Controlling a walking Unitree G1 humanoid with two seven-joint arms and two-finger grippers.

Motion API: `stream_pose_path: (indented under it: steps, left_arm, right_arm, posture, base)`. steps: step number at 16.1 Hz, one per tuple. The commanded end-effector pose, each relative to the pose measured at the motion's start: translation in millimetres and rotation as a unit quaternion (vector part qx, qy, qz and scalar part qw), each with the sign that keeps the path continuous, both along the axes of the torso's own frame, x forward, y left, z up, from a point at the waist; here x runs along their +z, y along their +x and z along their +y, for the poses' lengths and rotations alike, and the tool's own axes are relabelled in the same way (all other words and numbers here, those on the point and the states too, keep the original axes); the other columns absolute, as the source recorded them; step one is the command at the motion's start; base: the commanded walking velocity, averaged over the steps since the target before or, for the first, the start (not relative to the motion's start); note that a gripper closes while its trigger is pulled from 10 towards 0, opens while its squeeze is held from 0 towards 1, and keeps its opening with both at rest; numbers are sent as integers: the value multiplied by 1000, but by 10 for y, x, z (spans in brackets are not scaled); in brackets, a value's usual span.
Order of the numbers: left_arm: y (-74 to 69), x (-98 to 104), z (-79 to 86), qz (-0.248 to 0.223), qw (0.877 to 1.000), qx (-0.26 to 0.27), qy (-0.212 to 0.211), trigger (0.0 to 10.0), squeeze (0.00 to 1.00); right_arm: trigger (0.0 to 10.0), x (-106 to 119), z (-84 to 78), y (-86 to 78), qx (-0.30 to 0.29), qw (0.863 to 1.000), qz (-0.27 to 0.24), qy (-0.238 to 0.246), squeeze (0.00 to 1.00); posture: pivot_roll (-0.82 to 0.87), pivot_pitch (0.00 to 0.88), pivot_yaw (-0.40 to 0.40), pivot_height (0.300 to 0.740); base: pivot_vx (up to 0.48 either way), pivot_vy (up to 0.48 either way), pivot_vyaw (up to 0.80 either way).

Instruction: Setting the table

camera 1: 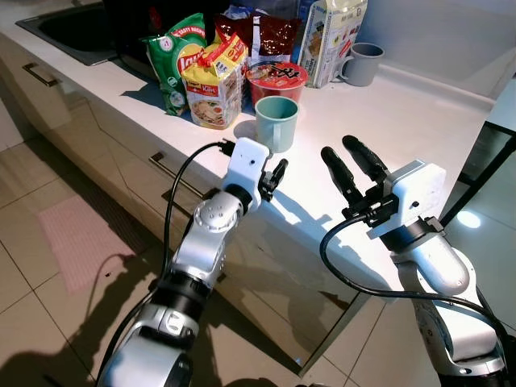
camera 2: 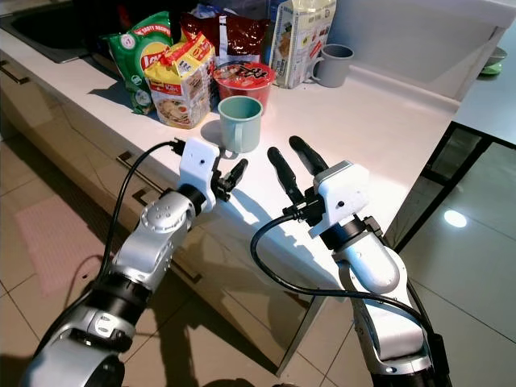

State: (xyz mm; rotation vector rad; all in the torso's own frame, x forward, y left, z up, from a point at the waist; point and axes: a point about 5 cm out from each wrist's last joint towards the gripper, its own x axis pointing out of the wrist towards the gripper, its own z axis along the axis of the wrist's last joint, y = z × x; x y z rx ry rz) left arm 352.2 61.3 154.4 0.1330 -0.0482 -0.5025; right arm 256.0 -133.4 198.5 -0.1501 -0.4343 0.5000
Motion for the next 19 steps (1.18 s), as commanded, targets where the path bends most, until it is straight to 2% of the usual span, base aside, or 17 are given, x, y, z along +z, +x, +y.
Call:
stream_pose_path:
  steps: [1,8,9,16,19]
  left_arm:
    - [30,54,-15,-11,1000,-3,7,10000,1000]
    - [58,36,-93,-5,1000,-17,18,10000,1000]
    - [66,24,-102,0,1000,-19,23,10000,0]
    - [236,103,-175,-1,998,-31,54,10000,0]
    - [314,142,-108,2,999,-14,52,10000,0]
  right_arm:
    - [10000,-6,4,-11,-1,1000,-2,-1,0]
    - [10000,-25,21,-30,-2,1000,1,-1,0]
    - [10000,-24,22,-32,-2,1000,1,-1,0]
    - [10000,-30,56,-90,-5,1000,3,2,0]
    - [10000,-66,42,-160,-13,1000,11,2,0]
  posture:
    - [-44,0,11,740]
    - [-51,0,16,740]
    - [-51,0,16,740]
    - [-80,0,49,740]
    - [-94,0,56,740]
  base:
    - [0,0,0]
    - [0,0,0]
    - [0,0,0]
    - [0,0,0]
    - [0,0,0]
